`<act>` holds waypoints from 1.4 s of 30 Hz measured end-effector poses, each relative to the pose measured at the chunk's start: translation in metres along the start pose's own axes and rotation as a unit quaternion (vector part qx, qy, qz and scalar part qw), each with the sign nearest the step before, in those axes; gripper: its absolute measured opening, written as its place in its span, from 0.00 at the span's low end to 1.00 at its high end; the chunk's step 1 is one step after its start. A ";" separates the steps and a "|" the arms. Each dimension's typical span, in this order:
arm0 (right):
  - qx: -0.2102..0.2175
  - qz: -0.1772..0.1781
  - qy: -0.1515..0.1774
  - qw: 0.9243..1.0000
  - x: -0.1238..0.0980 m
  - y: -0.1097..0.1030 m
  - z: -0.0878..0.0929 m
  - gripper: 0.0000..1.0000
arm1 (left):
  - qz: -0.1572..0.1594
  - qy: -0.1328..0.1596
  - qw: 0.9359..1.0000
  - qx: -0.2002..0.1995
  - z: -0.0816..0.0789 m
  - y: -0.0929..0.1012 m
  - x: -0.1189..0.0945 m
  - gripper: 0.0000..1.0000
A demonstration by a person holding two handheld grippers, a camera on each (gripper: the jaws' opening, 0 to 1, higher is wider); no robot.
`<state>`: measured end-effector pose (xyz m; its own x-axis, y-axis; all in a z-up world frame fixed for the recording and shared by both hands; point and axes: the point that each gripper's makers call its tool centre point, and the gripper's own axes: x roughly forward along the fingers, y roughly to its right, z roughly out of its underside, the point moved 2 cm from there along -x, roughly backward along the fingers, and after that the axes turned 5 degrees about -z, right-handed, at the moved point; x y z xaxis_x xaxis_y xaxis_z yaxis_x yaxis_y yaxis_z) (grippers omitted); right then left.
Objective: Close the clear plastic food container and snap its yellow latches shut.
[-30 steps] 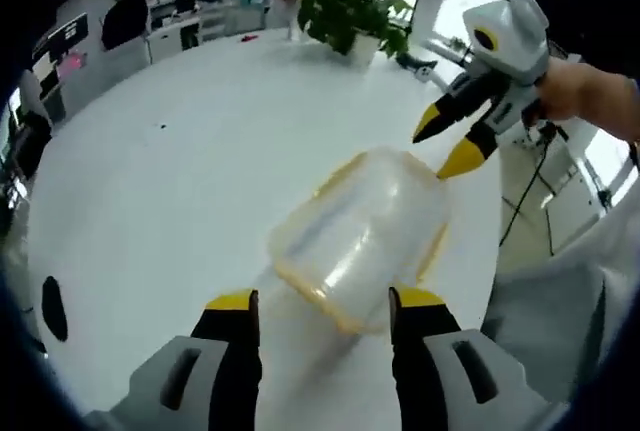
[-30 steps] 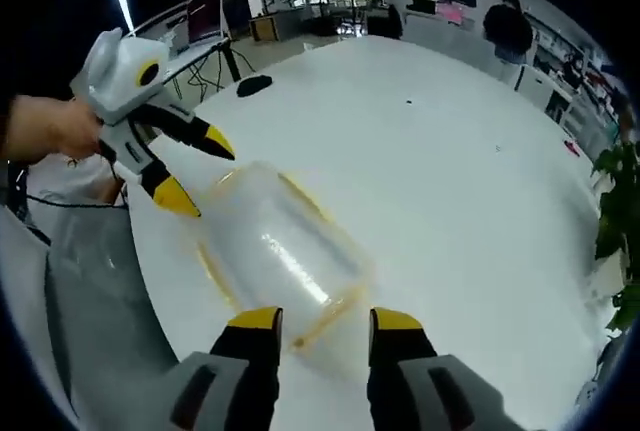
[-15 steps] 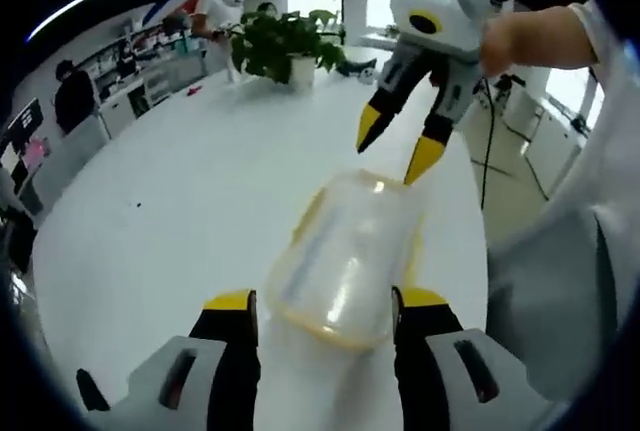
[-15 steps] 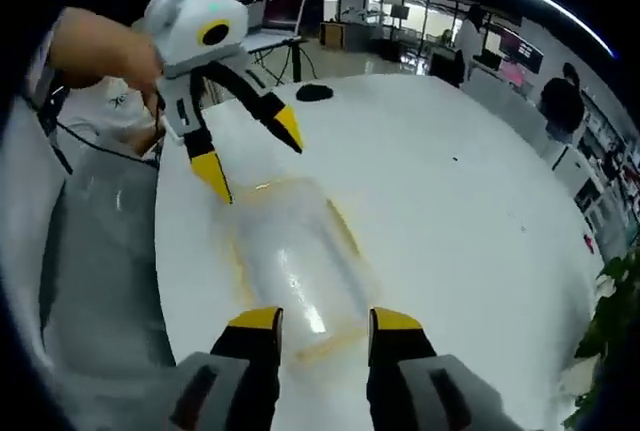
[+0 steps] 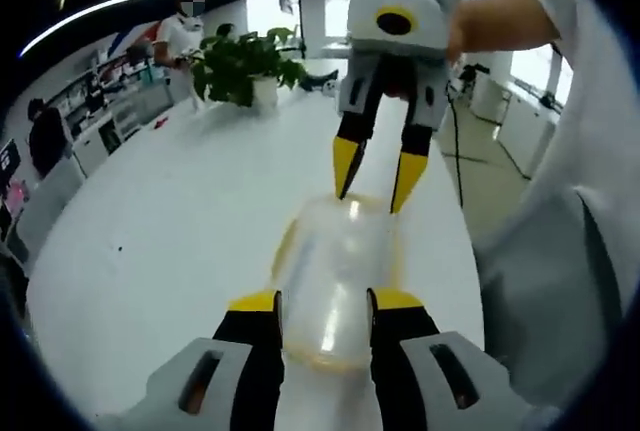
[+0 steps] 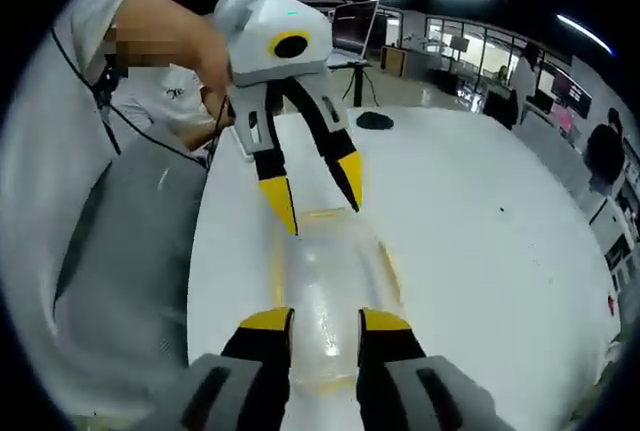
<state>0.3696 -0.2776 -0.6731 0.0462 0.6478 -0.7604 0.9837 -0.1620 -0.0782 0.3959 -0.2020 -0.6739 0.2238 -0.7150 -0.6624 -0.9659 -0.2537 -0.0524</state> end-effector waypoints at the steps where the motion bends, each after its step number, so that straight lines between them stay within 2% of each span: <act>1: -0.019 -0.002 -0.013 1.000 0.002 -0.001 0.001 0.22 | 0.003 0.001 1.000 0.002 -0.001 0.001 0.002 0.28; 3: -0.020 -0.003 -0.013 1.000 0.006 -0.001 0.000 0.22 | 0.006 0.005 1.000 0.011 -0.005 0.003 0.005 0.23; 6: -0.033 0.007 -0.016 0.999 0.009 0.005 -0.004 0.25 | 0.009 0.006 1.000 0.014 -0.009 0.005 0.012 0.23; 10: -0.034 0.008 -0.021 0.999 0.014 0.012 -0.005 0.25 | 0.015 0.004 1.000 0.025 -0.011 0.010 0.019 0.20; 16: -0.032 0.007 -0.029 0.999 0.021 0.019 -0.002 0.26 | 0.020 -0.014 0.999 0.030 -0.007 0.020 0.030 0.23; 18: -0.034 0.008 -0.034 0.999 0.023 0.021 0.000 0.27 | 0.028 -0.015 0.999 0.040 -0.006 0.026 0.031 0.24; 21: -0.037 0.006 -0.038 0.999 0.024 0.023 0.001 0.27 | 0.036 -0.036 0.996 0.068 0.002 0.031 0.031 0.24; 25: -0.041 0.010 -0.043 0.998 0.027 0.029 0.001 0.29 | 0.041 -0.036 0.997 0.061 0.005 0.033 0.032 0.30; 28: -0.042 0.026 -0.047 0.998 0.029 0.036 0.001 0.40 | 0.041 -0.035 0.996 0.064 0.004 0.035 0.033 0.34; 30: -0.040 0.041 -0.057 0.997 0.030 0.044 0.003 0.51 | 0.042 -0.034 0.996 0.073 0.003 0.039 0.035 0.38; 31: -0.040 0.040 -0.058 0.997 0.031 0.045 0.004 0.53 | 0.038 -0.036 0.996 0.078 0.003 0.040 0.036 0.39; 34: -0.047 0.023 -0.061 0.997 0.032 0.043 0.005 0.46 | 0.035 -0.039 0.995 0.087 0.004 0.042 0.038 0.42; 40: -0.052 0.004 -0.077 0.996 0.037 0.041 0.008 0.46 | 0.024 -0.047 0.992 0.117 0.007 0.042 0.040 0.50; 42: -0.041 0.002 -0.075 0.996 0.037 0.041 0.007 0.46 | 0.004 -0.061 0.987 0.152 0.010 0.038 0.041 0.55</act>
<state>0.4107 -0.2653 -0.7086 0.0299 0.5282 -0.8486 0.9948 -0.0988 -0.0264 0.3672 -0.2344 -0.7109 0.2168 -0.6279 -0.7475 -0.9662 -0.0285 -0.2563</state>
